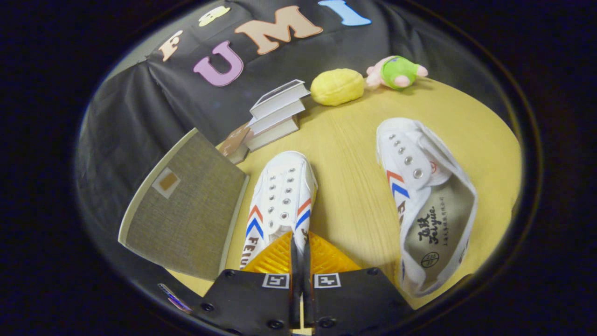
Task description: Open the storage box then place both shoes into the box .Put the left shoe in first, then the right shoe, with the right side of both shoes facing outward in a uniform manner.
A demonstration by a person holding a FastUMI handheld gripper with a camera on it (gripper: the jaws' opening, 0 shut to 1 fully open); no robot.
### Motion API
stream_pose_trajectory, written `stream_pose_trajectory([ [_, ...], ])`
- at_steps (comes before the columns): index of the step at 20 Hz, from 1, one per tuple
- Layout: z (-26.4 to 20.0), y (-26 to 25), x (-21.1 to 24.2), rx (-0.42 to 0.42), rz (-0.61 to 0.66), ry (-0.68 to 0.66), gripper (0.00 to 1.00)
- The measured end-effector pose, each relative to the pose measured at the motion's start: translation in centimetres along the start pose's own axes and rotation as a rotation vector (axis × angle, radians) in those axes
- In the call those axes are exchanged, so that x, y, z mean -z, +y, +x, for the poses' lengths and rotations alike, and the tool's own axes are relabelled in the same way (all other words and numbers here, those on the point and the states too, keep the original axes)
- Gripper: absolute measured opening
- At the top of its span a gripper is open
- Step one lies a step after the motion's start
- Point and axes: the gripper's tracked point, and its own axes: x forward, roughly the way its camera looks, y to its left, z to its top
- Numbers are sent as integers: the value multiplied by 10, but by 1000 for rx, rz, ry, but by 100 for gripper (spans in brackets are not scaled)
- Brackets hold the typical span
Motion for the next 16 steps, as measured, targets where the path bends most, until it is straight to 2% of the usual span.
stream_pose_trajectory([
  [2,0,1,-1,-16,39,-4,6],
  [8,-10,39,-10,-210,245,24,5],
  [14,-43,60,-38,-316,347,-32,5],
  [16,-54,64,-51,-328,366,-63,5],
])
